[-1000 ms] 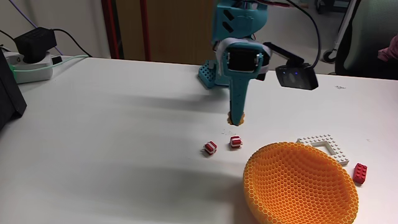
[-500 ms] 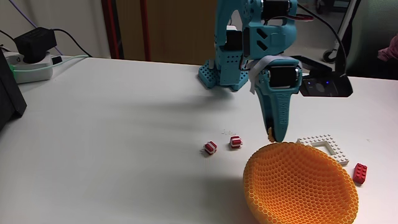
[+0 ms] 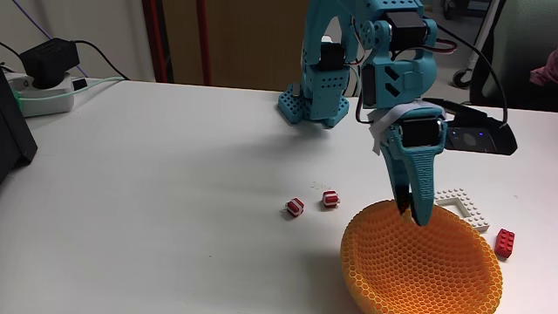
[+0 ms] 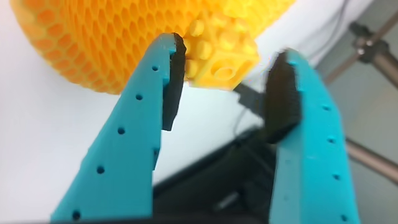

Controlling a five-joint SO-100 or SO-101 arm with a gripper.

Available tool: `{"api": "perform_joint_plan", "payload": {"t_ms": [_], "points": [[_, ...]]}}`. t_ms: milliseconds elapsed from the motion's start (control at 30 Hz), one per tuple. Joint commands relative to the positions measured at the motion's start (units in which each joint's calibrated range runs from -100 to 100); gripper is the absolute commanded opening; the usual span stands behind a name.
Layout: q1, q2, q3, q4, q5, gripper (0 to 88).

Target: Pick only small cubed objects and place them into the bowl

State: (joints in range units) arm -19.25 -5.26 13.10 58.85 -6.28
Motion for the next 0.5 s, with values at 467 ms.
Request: {"api": "perform_joint_plan", "payload": {"t_ms": [467], "points": [[20.4,-16.8,-3.1,25.4,2.0,23.7]]}}
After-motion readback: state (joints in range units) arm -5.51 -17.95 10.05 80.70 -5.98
